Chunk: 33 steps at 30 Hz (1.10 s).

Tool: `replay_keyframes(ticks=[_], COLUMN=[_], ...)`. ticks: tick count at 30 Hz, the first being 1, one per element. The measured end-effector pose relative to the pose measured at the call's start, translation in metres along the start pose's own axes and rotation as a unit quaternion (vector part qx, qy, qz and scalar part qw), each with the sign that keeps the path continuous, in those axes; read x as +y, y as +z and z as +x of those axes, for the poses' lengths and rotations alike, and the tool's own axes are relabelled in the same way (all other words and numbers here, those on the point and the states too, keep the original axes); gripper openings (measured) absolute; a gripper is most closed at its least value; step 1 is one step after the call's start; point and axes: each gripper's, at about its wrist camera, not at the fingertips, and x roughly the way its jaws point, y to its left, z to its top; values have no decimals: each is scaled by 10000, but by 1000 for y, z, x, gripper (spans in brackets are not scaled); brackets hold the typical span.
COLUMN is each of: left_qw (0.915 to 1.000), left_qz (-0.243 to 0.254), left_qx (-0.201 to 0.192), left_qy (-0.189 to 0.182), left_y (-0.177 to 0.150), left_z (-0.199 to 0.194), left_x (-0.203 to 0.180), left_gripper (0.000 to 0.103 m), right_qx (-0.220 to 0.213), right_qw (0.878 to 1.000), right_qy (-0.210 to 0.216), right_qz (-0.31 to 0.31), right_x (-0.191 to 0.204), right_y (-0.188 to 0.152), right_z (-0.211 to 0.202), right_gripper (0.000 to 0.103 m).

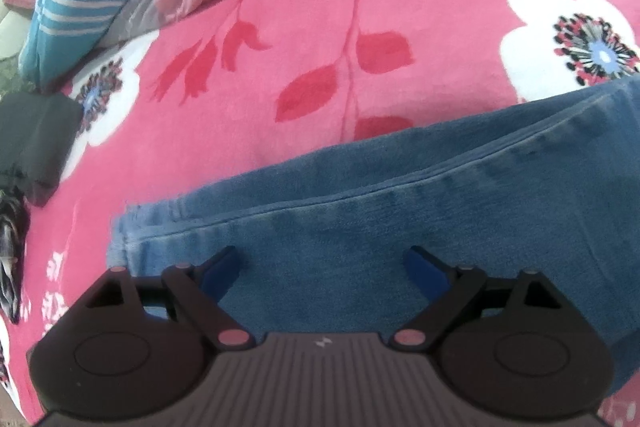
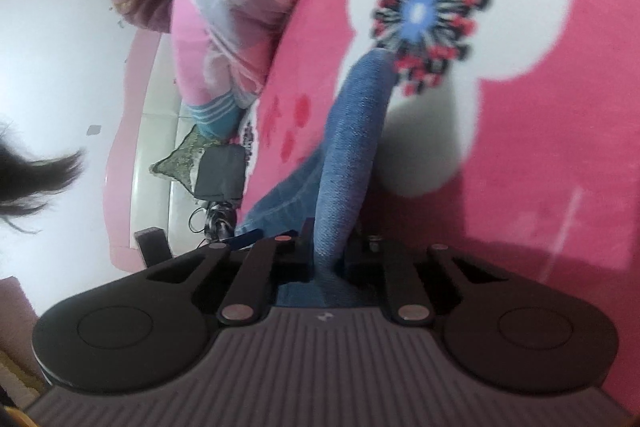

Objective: Fold clothes
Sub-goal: 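Grasp the folded jeans end with the right gripper and lift it, then fold the lifted jeans over onto the rest with the right gripper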

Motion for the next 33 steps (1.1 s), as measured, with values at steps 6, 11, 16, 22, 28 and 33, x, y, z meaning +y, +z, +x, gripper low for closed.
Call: replay_keyframes(ticks=[6, 11, 16, 22, 28, 33], left_qw=[9960, 9861, 9818, 9703, 9579, 9577], left_qz=[657, 1450, 1550, 1783, 2168, 2051], left_qx=[-542, -789, -1041, -1438, -1527, -1615], left_qy=[-270, -205, -354, -781, -1102, -1209], left_y=[-18, -42, -51, -51, -51, -60], left_z=[-20, -8, -9, -26, -8, -20], left_x=[3, -20, -12, 4, -12, 11], left_gripper=[89, 89, 89, 87, 87, 87], right_qx=[-61, -65, -91, -319, -656, -878], right_qw=[9996, 9988, 9984, 9979, 9969, 9955], right_qy=[94, 163, 280, 383, 383, 342], right_qz=[-269, -458, -479, -405, -185, -95], right_x=[36, 65, 96, 129, 148, 162], right_y=[-5, -10, -20, -38, -61, -78], right_z=[-3, -1, 16, 38, 53, 74], right_gripper=[11, 11, 11, 11, 11, 11])
